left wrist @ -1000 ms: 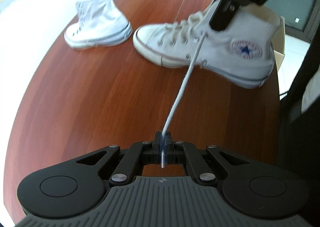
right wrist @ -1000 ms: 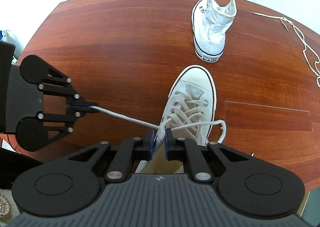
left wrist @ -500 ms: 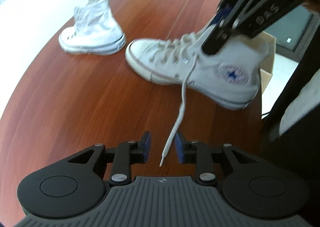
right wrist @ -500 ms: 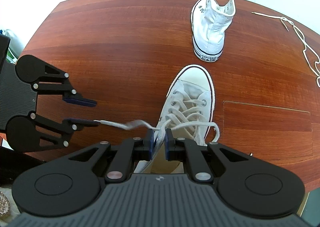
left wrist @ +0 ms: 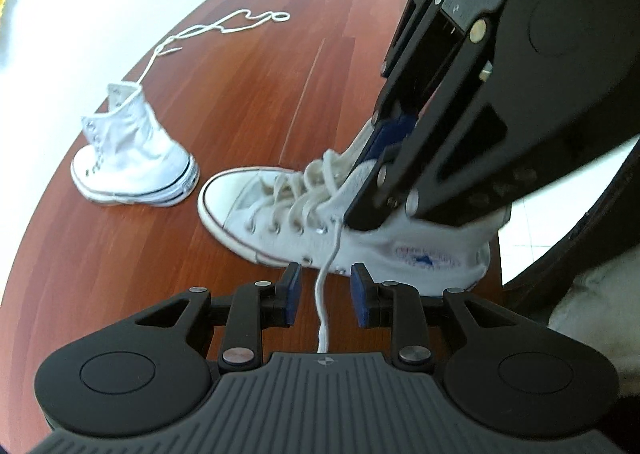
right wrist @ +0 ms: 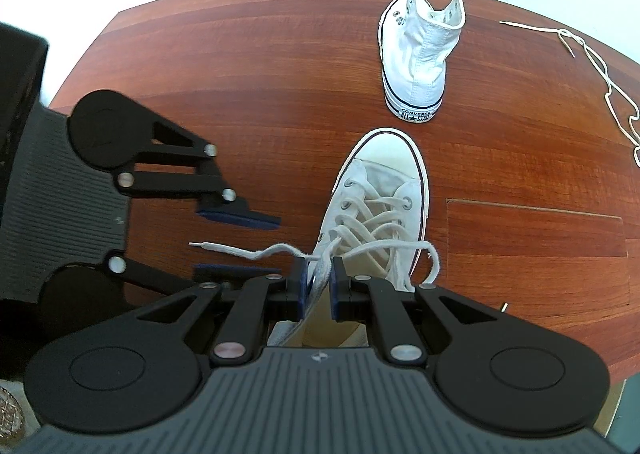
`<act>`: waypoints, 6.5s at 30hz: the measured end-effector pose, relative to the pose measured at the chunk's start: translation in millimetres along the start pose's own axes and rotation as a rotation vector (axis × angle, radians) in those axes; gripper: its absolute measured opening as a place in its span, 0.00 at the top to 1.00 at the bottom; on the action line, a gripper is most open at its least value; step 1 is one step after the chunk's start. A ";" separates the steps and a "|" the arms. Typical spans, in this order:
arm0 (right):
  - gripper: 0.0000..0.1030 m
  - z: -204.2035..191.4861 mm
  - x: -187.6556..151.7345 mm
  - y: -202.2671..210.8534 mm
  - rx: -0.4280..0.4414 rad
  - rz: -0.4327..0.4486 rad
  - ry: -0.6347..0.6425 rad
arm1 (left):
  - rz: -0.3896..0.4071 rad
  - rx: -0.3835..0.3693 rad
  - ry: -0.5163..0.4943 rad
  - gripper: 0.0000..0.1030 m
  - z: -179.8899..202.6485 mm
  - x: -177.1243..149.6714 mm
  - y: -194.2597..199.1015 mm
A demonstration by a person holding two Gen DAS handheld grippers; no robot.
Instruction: Lace up shoes with both hands
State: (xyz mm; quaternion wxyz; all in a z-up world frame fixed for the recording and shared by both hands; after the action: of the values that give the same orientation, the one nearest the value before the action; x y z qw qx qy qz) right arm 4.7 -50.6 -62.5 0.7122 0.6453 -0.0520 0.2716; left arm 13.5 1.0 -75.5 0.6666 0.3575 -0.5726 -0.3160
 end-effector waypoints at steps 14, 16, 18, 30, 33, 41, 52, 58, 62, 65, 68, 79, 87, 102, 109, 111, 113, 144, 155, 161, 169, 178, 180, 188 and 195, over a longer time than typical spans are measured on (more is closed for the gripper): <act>0.89 3.7 -1.7 -1.2 0.006 -0.001 0.005 | -0.040 -0.010 -0.071 0.98 1.1 9.1 -18.5; 0.89 4.0 -1.7 -1.0 0.006 -0.002 0.004 | -0.040 0.010 -0.052 0.98 -0.7 9.1 -17.9; 0.89 4.2 -1.7 -0.9 0.007 -0.003 0.003 | -0.034 0.026 -0.024 0.98 -3.3 7.9 -15.8; 0.86 -9.0 2.9 6.9 -0.003 0.061 0.112 | 0.026 0.159 0.132 0.98 -16.8 -15.6 24.1; 0.86 -16.6 7.6 8.8 0.000 0.089 0.171 | 0.054 0.177 0.163 0.98 -17.8 -17.5 35.3; 0.86 -43.3 22.0 -5.4 0.032 0.107 0.355 | 0.116 0.232 0.213 0.97 -18.0 -19.3 57.6; 0.99 -22.5 38.1 -23.4 0.128 0.031 0.159 | 0.127 0.234 0.275 0.96 -21.2 -25.5 61.8; 0.99 1.4 53.7 -20.1 0.285 -0.010 -0.044 | 0.177 0.128 0.363 0.52 -19.5 -24.0 56.4; 0.99 12.7 61.7 -17.3 0.359 -0.027 -0.124 | 0.203 0.088 0.417 0.44 -18.5 -21.8 46.1; 0.99 14.4 65.1 -11.9 0.371 -0.025 -0.122 | 0.222 0.067 0.461 0.41 -19.4 -21.6 38.0; 0.99 12.8 67.2 -7.7 0.387 -0.027 -0.109 | 0.265 0.036 0.488 0.41 -19.1 -20.8 33.1; 0.99 11.2 76.0 -1.6 0.447 -0.003 -0.068 | 0.341 -0.030 0.718 0.79 -42.0 -31.8 22.2; 0.99 14.9 77.6 -2.6 0.459 0.003 -0.040 | 0.348 -0.038 0.743 0.81 -35.8 -24.9 15.6; 0.98 22.3 78.6 3.0 0.479 0.030 0.015 | 0.379 0.143 0.789 0.99 -30.7 -19.0 18.2; 0.96 24.8 79.9 3.2 0.463 0.038 0.028 | 0.401 0.245 0.826 0.99 -32.3 -23.7 32.0; 0.96 27.2 80.3 2.4 0.451 0.038 0.030 | 0.403 0.250 0.833 0.99 -32.0 -25.8 35.4; 0.96 29.9 79.9 1.0 0.435 0.037 0.030 | 0.403 0.252 0.833 0.99 -31.3 -26.6 37.4; 0.58 93.6 34.1 -15.4 0.232 0.028 -0.176 | 0.268 0.177 0.800 0.98 -47.7 -40.8 37.3; 0.58 140.4 -5.4 -28.8 0.068 -0.038 -0.263 | 0.254 0.213 0.864 0.98 -57.4 -57.9 44.1; 0.58 159.0 -27.1 -34.0 -0.009 -0.066 -0.269 | 0.253 0.180 0.827 0.92 -51.1 -46.5 47.7; 0.58 167.4 -50.7 -42.5 -0.055 -0.103 -0.254 | 0.274 0.091 0.758 0.73 -35.3 -18.3 52.8; 0.59 158.6 -64.7 -52.4 -0.062 -0.120 -0.245 | 0.247 0.062 0.709 0.72 -26.7 3.3 47.5; 0.60 156.4 -66.4 -55.3 -0.061 -0.125 -0.243 | 0.252 0.062 0.707 0.71 -25.6 5.3 48.2; 0.70 150.7 -68.3 -63.8 -0.064 -0.132 -0.242 | 0.229 0.050 0.685 0.67 -19.7 11.0 46.9; 0.74 150.9 -68.4 -71.3 -0.072 -0.142 -0.247 | 0.199 0.089 0.740 0.68 -24.7 2.7 46.2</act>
State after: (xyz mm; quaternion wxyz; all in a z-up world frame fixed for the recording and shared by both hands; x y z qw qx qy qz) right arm 20.9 -216.9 -130.6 0.7406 0.6498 -0.1031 0.1368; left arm 38.9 26.7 -37.5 0.8393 0.4188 -0.3386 -0.0743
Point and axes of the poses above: each gripper's, at about its wrist camera, not at the fingertips, and y roughly against the way its jaws point, z to its right, x to its top, the point moved 2 cm from there along -y, roughly the way its jaws point, and after that the axes turned 15 degrees about -x, right-handed, at the moved point
